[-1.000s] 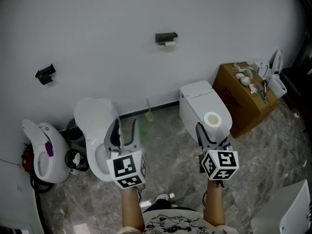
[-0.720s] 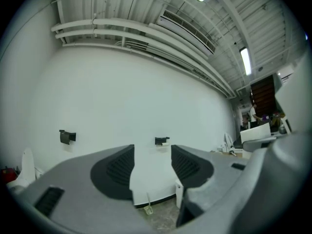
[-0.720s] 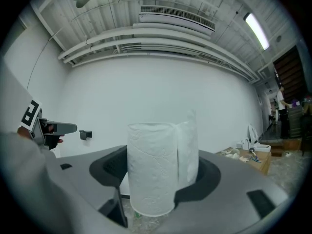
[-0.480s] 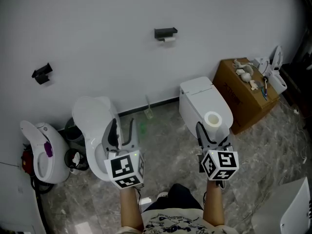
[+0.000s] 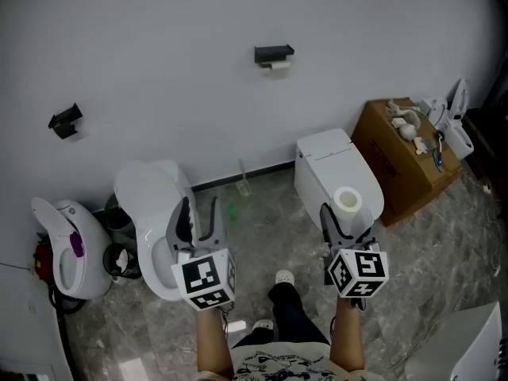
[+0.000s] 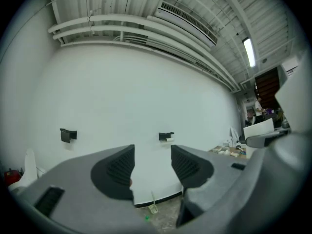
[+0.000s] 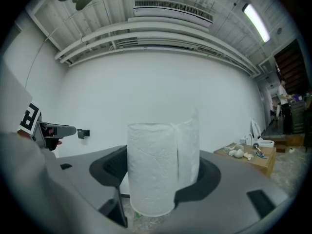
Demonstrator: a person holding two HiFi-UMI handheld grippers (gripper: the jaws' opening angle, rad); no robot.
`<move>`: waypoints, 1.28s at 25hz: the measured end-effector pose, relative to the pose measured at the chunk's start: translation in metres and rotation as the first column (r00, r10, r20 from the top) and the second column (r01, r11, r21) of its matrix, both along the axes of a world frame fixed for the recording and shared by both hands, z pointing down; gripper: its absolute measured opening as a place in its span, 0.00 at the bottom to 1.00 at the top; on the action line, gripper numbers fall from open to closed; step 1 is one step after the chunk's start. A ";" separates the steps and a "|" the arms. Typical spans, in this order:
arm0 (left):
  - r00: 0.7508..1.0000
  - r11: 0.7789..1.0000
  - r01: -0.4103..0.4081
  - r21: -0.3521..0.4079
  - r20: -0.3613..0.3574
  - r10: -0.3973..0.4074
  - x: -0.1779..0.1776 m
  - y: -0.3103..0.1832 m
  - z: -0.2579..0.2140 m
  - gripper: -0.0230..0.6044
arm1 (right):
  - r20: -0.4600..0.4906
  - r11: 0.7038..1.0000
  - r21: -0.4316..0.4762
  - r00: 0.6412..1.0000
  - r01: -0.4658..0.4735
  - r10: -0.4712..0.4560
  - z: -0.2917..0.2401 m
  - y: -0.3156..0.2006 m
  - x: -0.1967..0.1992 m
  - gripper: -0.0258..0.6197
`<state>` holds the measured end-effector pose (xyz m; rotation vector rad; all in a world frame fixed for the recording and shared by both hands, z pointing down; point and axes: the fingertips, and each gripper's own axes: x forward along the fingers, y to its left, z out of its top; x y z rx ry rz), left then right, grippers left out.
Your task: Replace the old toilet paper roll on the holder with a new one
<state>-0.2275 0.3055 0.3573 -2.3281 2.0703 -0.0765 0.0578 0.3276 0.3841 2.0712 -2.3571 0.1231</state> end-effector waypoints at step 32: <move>0.993 0.993 0.115 0.001 0.022 -0.115 0.094 -0.278 -0.019 0.38 | -0.006 0.993 0.027 0.993 0.118 -0.118 -0.030 -0.314 0.093 0.51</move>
